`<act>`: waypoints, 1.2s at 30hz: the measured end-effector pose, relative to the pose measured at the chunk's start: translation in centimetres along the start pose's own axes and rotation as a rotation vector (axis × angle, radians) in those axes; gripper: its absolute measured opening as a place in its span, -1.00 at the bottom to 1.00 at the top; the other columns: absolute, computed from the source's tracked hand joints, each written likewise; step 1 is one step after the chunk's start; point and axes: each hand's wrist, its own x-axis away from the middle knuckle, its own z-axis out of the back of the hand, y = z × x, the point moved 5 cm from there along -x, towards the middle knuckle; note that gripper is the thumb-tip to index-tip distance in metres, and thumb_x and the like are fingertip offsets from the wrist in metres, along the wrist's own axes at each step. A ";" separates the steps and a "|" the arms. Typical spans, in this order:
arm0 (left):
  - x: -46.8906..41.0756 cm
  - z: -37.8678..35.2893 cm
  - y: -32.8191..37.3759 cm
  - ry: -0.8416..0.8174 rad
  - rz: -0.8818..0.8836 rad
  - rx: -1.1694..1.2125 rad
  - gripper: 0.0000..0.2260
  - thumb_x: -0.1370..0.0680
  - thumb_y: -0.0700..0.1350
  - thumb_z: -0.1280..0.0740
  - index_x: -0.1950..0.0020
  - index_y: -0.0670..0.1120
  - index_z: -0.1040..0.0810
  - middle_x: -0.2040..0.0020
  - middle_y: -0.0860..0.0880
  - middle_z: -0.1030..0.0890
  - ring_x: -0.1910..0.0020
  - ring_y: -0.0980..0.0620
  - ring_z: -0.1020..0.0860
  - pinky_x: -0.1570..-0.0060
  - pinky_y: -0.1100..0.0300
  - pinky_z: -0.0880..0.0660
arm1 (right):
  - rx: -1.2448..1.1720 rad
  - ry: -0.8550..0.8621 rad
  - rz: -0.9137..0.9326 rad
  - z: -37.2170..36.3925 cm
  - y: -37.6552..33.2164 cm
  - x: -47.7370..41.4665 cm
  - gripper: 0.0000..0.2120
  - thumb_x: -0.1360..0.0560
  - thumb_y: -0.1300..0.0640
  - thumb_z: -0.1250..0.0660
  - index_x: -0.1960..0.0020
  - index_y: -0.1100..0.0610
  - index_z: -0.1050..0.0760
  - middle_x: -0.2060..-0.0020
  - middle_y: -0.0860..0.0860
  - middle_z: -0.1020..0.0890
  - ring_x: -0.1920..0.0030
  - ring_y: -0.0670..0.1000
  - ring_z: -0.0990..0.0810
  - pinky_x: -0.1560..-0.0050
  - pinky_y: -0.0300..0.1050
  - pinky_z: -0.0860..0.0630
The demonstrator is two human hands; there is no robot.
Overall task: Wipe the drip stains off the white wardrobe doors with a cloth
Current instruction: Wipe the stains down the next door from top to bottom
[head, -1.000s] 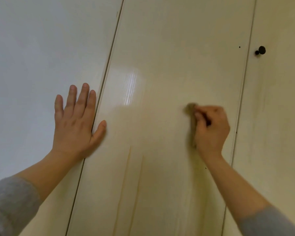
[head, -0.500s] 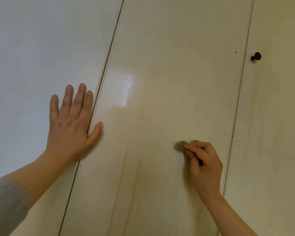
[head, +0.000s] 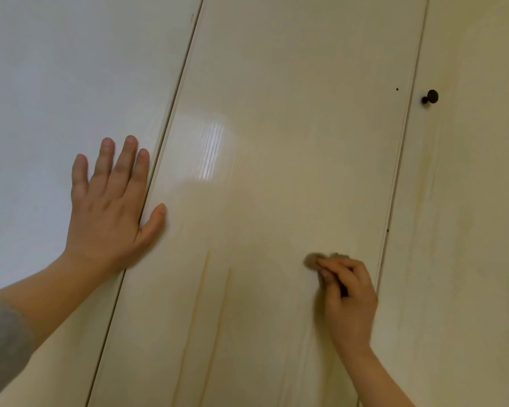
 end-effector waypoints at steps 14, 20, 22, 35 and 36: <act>-0.1 0.0 0.1 0.017 -0.001 0.008 -0.30 -0.56 0.17 0.01 -0.62 -0.19 -0.04 -0.63 -0.16 0.02 -0.60 -0.20 0.09 -0.51 -0.17 0.22 | 0.046 0.192 -0.024 1.9 3.8 -7.2 -0.75 -0.49 0.39 -0.30 -0.06 0.17 -0.66 0.00 0.02 -0.55 -0.05 -0.07 -0.52 -0.13 -0.49 -0.34; -0.3 -0.2 0.1 -0.012 0.012 0.003 -0.28 -0.56 0.20 0.02 -0.62 -0.18 -0.01 -0.63 -0.16 0.04 -0.60 -0.19 0.12 -0.50 -0.13 0.28 | -0.022 -0.001 -0.144 2.1 3.7 4.6 -0.60 -0.48 0.47 -0.32 0.02 -0.03 -0.63 0.03 -0.07 -0.60 -0.09 -0.16 -0.56 -0.16 -0.47 -0.39; -0.4 -0.1 0.1 -0.035 0.022 0.019 -0.26 -0.56 0.23 0.03 -0.62 -0.18 0.01 -0.63 -0.16 0.05 -0.60 -0.19 0.14 -0.50 -0.16 0.27 | -0.054 -0.027 -0.198 3.1 3.3 4.0 -0.58 -0.46 0.49 -0.35 0.02 -0.04 -0.64 0.03 -0.10 -0.61 -0.07 -0.24 -0.55 -0.12 -0.47 -0.41; 8.7 -1.4 0.7 -0.128 0.010 0.006 -0.20 -0.52 0.23 -0.06 -0.57 -0.31 -0.11 -0.60 -0.24 -0.07 -0.59 -0.23 0.00 -0.53 -0.13 0.20 | -0.025 0.147 -0.131 1.7 2.6 -1.5 -0.69 -0.48 0.46 -0.32 -0.05 0.14 -0.67 -0.03 0.02 -0.58 -0.09 -0.07 -0.54 -0.20 -0.37 -0.42; 8.6 -1.5 0.8 -0.118 0.010 -0.004 -0.19 -0.52 0.23 -0.06 -0.57 -0.32 -0.11 -0.60 -0.25 -0.07 -0.59 -0.23 0.00 -0.54 -0.14 0.20 | -0.014 0.136 -0.113 1.3 2.5 0.7 -0.66 -0.46 0.49 -0.31 -0.04 0.13 -0.67 -0.03 0.02 -0.58 -0.10 -0.06 -0.54 -0.21 -0.34 -0.43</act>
